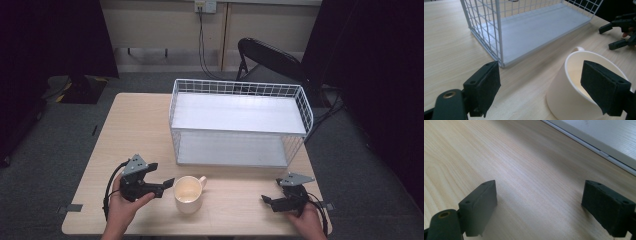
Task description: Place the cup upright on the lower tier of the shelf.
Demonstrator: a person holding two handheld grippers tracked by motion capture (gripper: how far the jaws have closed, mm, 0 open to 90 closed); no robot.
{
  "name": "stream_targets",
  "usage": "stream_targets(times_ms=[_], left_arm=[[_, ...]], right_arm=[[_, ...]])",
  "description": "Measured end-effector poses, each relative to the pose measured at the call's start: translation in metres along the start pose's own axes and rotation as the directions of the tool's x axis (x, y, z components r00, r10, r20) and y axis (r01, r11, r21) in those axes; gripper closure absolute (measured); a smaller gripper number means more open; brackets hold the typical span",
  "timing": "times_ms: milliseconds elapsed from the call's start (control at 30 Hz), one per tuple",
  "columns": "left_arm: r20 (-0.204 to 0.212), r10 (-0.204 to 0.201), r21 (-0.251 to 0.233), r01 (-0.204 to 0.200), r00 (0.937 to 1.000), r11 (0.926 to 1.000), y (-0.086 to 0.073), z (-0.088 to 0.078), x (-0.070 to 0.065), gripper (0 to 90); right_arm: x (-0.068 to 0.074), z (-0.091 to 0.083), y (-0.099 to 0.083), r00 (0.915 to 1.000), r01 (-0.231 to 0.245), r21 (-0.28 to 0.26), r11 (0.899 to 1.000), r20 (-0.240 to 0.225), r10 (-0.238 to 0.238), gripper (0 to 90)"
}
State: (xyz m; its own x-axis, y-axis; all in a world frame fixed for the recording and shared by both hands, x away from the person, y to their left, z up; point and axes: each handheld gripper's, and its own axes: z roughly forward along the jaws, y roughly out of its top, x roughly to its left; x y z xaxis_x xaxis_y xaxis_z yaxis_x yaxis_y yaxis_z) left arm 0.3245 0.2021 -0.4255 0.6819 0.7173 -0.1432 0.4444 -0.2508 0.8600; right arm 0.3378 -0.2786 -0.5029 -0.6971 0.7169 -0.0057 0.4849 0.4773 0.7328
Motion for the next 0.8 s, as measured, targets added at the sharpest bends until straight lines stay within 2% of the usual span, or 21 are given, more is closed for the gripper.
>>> stream_targets(times_ms=[400, 533, 733, 800], left_arm=[[0.018, 0.02, -0.017, -0.019, 0.9996, 0.9997, 0.007, 0.002, -0.011, 15.9], [0.029, 0.021, -0.01, -0.021, 0.9994, 0.9997, 0.006, 0.006, -0.014, 15.7], [0.014, 0.026, 0.004, -0.026, 0.9996, 0.9997, 0.002, 0.014, -0.017, 15.7], [0.014, 0.039, 0.014, -0.039, 0.9991, 0.9991, 0.001, 0.017, -0.018, 16.7]], right_arm=[[0.0, 0.0, 0.0, 1.0, 0.0, 0.0, 1.0, 0.0, 0.0, 12.2], [0.0, 0.0, 0.0, 1.0, 0.0, 0.0, 1.0, 0.001, 0.0, 12.2], [0.0, 0.0, 0.0, 1.0, -0.001, -0.001, 1.0, 0.002, 0.001, 12.2], [0.0, 0.0, 0.0, 1.0, -0.001, -0.001, 1.0, 0.002, 0.001, 12.2]])
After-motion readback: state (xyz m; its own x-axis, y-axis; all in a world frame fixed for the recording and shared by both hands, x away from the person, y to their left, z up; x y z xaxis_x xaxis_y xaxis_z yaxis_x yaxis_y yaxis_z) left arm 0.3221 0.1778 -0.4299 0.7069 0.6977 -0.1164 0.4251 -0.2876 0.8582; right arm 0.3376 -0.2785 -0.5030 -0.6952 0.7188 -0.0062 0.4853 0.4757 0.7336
